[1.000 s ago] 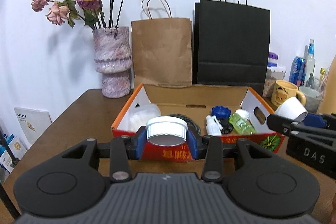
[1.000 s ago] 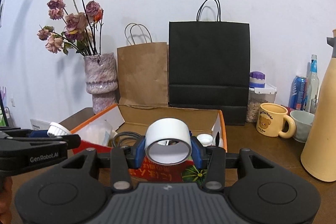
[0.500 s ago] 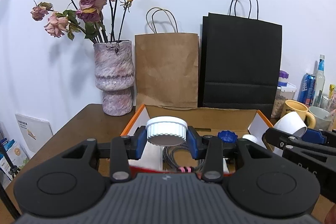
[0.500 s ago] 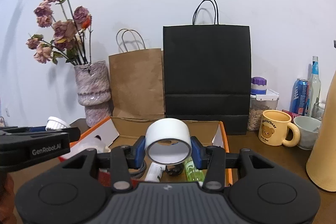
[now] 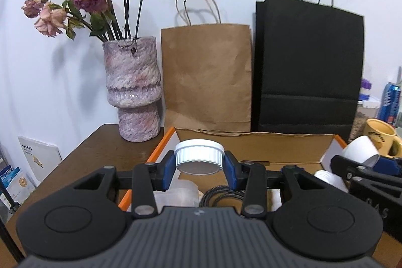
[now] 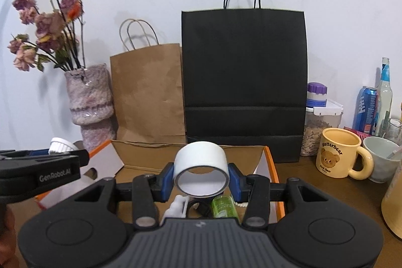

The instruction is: Organize rigid objects

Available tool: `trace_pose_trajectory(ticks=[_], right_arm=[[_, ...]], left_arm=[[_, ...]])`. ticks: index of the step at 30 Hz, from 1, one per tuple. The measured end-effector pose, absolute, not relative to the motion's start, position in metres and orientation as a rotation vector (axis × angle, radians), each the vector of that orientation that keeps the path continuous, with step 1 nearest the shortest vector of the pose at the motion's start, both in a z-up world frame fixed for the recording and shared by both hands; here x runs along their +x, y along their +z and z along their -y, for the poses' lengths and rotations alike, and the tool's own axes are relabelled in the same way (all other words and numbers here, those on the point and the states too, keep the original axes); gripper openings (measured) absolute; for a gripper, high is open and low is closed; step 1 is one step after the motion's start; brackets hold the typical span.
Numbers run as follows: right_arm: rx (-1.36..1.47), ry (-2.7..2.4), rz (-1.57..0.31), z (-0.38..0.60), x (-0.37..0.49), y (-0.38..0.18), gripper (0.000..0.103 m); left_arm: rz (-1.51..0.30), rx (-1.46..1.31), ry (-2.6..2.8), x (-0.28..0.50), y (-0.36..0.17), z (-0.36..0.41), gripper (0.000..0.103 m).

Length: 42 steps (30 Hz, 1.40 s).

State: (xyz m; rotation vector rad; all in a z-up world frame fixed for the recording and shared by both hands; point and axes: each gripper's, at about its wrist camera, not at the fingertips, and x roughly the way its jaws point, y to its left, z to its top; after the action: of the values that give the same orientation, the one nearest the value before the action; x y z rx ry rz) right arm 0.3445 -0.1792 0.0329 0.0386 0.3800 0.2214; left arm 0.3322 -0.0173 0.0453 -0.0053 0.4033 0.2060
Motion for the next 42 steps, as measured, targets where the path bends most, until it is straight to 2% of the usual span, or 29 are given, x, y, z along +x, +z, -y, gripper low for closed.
trace_pose_trajectory(ticks=[3, 4, 5, 6, 7, 8, 9, 10, 11, 25, 42], right_arm=[[0.031, 0.222, -0.399, 0.18, 0.359, 0.027, 0.044], [0.03, 0.222, -0.404, 0.18, 0.363, 0.025, 0.048], [0.029, 0.223, -0.41, 0.181, 0.366, 0.023, 0.053], [0.027, 0.222, -0.412, 0.182, 0.369, 0.021, 0.066], [0.023, 0.22, -0.409, 0.183, 0.37, 0.02, 0.081], [0.017, 0.212, -0.402, 0.183, 0.371, 0.019, 0.088], [0.008, 0.198, -0.394, 0.184, 0.371, 0.019, 0.098], [-0.001, 0.186, -0.386, 0.185, 0.371, 0.019, 0.103], [-0.007, 0.174, -0.379, 0.187, 0.371, 0.019, 0.103], [0.026, 0.159, -0.375, 0.199, 0.353, 0.029, 0.103], [0.042, 0.198, -0.306, 0.22, 0.252, 0.057, 0.103]], left_arm=[[-0.421, 0.008, 0.22, 0.347, 0.039, 0.011, 0.042], [-0.423, 0.012, 0.225, 0.35, 0.037, 0.009, 0.045], [-0.425, 0.014, 0.222, 0.353, 0.036, 0.007, 0.053], [-0.427, 0.016, 0.221, 0.356, 0.035, 0.005, 0.06], [-0.424, 0.018, 0.226, 0.357, 0.034, 0.003, 0.078], [-0.418, 0.023, 0.23, 0.358, 0.034, 0.002, 0.09], [-0.405, 0.033, 0.232, 0.358, 0.034, 0.001, 0.092], [-0.397, 0.039, 0.231, 0.358, 0.034, 0.0, 0.099], [-0.393, 0.037, 0.227, 0.359, 0.035, -0.001, 0.103], [-0.378, 0.017, 0.197, 0.341, 0.044, -0.003, 0.103], [-0.327, 0.023, 0.157, 0.238, 0.067, 0.002, 0.103]])
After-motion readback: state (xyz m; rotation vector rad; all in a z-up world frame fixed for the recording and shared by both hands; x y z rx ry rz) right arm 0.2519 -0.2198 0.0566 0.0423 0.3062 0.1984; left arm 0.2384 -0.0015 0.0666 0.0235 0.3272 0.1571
